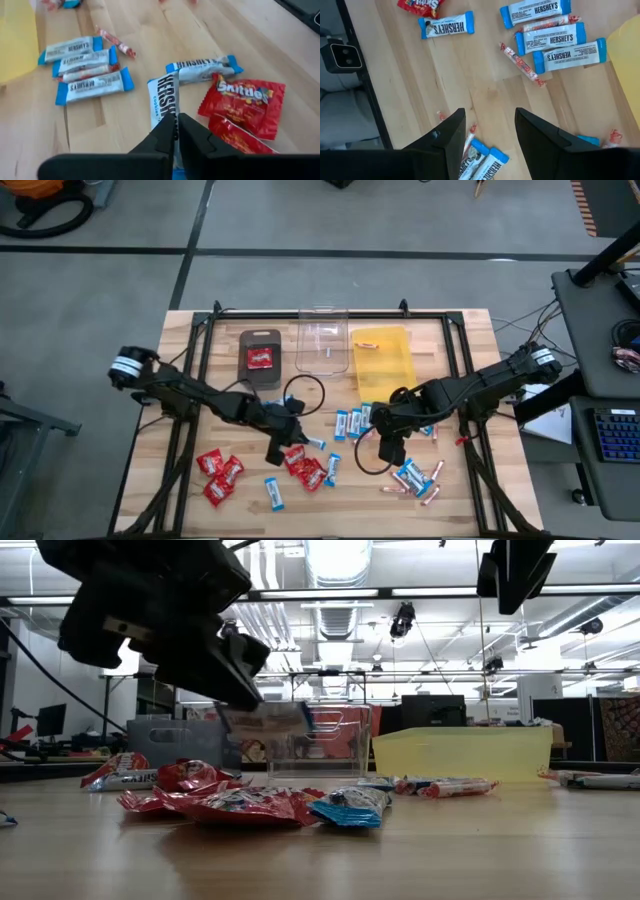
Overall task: Sort candy
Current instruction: Put the white chocolate into the transparent bin, then put the red candy into the black bin
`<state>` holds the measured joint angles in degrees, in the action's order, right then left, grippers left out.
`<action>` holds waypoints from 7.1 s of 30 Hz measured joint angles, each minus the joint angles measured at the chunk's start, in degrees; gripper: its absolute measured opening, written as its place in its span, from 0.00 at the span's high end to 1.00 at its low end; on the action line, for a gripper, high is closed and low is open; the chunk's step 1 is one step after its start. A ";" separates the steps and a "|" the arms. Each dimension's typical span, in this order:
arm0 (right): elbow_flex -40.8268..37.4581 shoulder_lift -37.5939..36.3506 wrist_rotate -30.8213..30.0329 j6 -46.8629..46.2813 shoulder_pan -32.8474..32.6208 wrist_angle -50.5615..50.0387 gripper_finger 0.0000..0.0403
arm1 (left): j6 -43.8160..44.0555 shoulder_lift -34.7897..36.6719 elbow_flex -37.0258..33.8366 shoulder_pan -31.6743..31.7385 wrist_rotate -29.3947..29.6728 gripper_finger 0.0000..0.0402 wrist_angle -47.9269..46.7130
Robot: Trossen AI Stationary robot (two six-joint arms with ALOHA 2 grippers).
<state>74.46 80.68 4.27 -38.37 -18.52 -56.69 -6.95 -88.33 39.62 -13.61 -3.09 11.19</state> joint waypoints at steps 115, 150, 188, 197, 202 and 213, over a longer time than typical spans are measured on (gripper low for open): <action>16.86 35.05 -2.82 47.15 43.98 33.49 0.97 | -2.97 37.43 2.89 22.43 1.09 1.00 -19.39; 20.11 42.29 2.22 52.54 46.05 33.20 0.97 | -5.58 37.43 2.89 22.43 1.09 1.00 -19.38; 19.30 18.62 2.27 37.94 39.71 11.16 0.97 | 5.72 37.41 0.35 22.17 0.31 1.00 -27.95; 13.48 6.43 2.14 29.34 27.69 7.70 0.97 | 10.96 32.28 0.33 14.61 -5.14 0.96 -38.44; 10.17 2.96 -0.95 23.40 20.15 7.59 0.97 | 9.69 26.57 0.31 8.74 -5.12 0.80 -39.66; 6.33 1.84 -4.70 14.89 9.93 7.36 0.97 | 10.78 14.06 0.31 4.03 8.63 0.47 -34.60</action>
<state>80.79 82.52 -0.43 -23.48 -8.60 -49.33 3.83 -74.27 39.92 -9.58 5.54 -23.41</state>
